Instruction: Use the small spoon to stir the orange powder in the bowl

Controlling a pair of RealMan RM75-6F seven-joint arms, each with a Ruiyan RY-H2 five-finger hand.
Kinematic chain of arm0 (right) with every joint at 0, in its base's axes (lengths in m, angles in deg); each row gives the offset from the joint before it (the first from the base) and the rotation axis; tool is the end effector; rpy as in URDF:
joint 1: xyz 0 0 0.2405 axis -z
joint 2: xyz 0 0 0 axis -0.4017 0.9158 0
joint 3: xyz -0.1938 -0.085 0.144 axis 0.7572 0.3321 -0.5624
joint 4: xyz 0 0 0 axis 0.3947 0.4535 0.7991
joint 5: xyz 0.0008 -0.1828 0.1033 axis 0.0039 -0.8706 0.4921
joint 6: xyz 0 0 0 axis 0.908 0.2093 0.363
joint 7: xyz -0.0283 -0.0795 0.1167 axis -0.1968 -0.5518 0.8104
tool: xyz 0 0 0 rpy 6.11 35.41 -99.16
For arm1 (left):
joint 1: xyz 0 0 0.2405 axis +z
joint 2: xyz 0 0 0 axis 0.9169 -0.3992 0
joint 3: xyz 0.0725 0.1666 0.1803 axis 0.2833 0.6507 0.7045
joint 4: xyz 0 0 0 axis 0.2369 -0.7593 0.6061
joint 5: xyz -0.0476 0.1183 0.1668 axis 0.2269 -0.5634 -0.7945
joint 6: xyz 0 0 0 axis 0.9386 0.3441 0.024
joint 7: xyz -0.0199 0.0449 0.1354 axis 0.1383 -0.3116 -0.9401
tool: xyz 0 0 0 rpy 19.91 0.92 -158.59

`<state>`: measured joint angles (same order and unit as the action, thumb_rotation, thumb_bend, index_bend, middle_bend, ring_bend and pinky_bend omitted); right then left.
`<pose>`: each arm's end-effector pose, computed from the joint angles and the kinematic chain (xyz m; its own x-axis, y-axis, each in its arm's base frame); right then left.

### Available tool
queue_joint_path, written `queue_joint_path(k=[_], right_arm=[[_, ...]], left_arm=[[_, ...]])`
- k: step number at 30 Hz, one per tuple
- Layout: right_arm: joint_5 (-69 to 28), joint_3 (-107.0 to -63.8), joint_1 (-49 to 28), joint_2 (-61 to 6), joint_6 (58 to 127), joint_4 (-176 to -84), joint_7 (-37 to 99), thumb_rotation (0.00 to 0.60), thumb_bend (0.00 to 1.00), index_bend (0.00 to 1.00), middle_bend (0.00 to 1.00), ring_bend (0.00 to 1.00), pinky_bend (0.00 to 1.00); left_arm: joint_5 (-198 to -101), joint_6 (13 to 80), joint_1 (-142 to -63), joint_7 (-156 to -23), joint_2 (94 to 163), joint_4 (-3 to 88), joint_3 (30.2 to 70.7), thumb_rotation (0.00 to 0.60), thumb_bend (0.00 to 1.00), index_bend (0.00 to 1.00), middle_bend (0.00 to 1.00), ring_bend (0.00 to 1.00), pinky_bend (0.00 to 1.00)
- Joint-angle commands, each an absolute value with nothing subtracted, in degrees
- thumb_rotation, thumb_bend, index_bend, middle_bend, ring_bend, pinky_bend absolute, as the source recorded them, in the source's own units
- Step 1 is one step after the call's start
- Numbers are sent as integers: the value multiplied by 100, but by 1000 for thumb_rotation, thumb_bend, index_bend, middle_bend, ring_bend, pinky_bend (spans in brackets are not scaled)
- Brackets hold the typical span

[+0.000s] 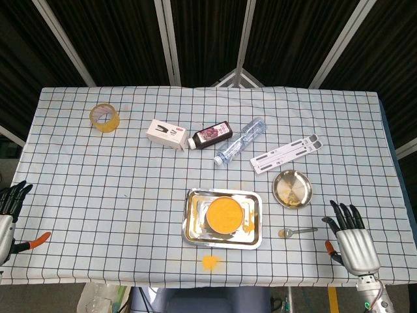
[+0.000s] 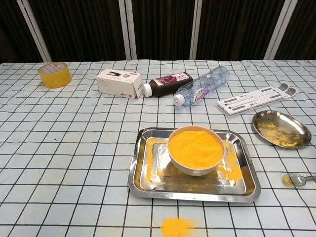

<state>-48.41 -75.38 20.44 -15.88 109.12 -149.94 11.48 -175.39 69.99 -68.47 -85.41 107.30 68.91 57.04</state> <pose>-0.2903 -0.1598 0.0950 0.5421 -0.1186 0.8319 -0.8400 -0.1044 0.5325 -0.2953 0.1601 0.1615 0.2621 0.0041 0.9650 0.9649 0.0186 -0.2621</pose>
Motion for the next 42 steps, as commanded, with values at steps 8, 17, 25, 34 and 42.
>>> queue_joint_path(k=[8, 17, 25, 34, 42], right_arm=[[-4492, -7607, 1743, -2206, 10361, -14530, 570, 600, 395, 400, 73, 0, 0], [-4222, -7739, 1577, -2655, 10153, -14107, 370, 600, 395, 461, 105, 0, 0], [-3999, -7785, 1488, -2888, 9998, -13732, 327, 600, 395, 482, 118, 0, 0], [-3938, -7756, 1438, -3022, 9960, -13544, 313, 600, 395, 481, 117, 0, 0], [-3807, -7741, 1381, -3093, 9885, -13448, 272, 600, 395, 481, 117, 0, 0]], left_arm=[[-17455, 6997, -6844, -8568, 10741, 6949, 5669, 600, 0, 0, 0, 0, 0], [-17387, 6950, -6856, -8618, 10751, 6949, 5657, 600, 0, 0, 0, 0, 0], [-17369, 6951, -6863, -8632, 10766, 6945, 5638, 600, 0, 0, 0, 0, 0], [-17338, 6926, -6896, -8610, 10770, 6970, 5597, 600, 0, 0, 0, 0, 0], [-17296, 6869, -6933, -8767, 10778, 7117, 5586, 600, 0, 0, 0, 0, 0]])
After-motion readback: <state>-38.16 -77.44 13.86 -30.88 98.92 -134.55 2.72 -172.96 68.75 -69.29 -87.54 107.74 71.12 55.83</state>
